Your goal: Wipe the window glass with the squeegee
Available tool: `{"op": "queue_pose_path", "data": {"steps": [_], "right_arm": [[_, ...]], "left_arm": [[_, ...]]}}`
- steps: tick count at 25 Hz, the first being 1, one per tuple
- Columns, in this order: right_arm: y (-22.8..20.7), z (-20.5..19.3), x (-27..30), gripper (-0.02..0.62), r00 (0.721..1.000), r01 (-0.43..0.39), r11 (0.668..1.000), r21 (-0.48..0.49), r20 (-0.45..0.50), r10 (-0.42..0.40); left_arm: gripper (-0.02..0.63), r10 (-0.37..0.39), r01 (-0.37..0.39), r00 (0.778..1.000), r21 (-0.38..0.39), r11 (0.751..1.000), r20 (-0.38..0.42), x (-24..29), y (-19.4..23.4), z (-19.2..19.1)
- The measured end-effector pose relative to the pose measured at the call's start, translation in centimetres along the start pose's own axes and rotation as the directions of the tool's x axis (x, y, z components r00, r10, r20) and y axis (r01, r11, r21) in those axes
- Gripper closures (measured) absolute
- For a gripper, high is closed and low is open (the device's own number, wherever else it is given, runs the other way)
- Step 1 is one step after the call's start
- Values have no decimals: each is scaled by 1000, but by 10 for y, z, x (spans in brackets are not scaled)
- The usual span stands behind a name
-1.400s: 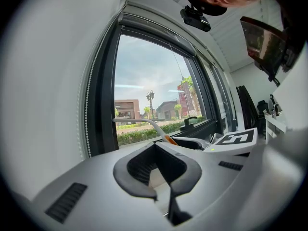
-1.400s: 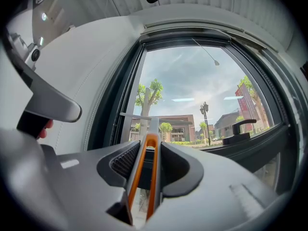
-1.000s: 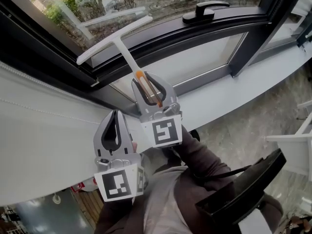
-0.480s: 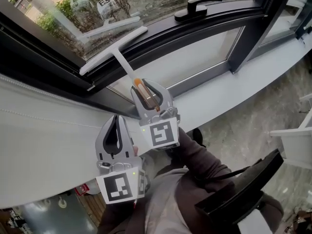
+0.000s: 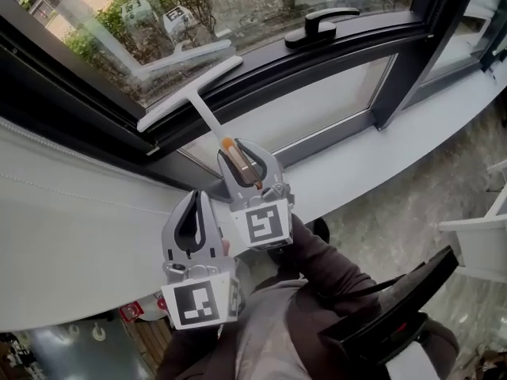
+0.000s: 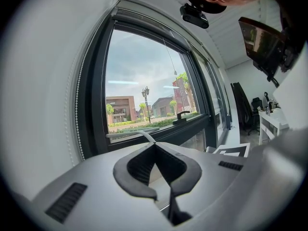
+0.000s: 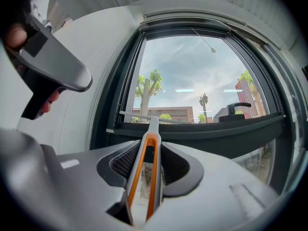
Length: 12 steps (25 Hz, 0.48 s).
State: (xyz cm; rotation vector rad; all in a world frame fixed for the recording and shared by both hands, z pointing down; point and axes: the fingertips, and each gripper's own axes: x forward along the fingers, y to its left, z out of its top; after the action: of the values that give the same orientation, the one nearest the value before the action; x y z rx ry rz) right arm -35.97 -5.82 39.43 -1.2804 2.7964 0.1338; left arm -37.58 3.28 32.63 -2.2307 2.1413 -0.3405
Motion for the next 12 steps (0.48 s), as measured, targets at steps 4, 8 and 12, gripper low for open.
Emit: {"op": "queue_pose_path", "data": {"steps": [4, 8, 12], "right_arm": [[1, -4, 2, 465, 1000, 4, 1000, -19, 7, -4], [1, -9, 0, 465, 1000, 14, 999, -53, 22, -13], [1, -13, -1, 465, 1000, 19, 997, -72, 15, -18]], "left_arm": [[604, -9, 9, 1000, -6, 1000, 0, 2, 0, -3], [604, -10, 10, 1000, -12, 1000, -2, 2, 1, -7], [604, -34, 34, 999, -12, 999, -11, 2, 0, -12]]}}
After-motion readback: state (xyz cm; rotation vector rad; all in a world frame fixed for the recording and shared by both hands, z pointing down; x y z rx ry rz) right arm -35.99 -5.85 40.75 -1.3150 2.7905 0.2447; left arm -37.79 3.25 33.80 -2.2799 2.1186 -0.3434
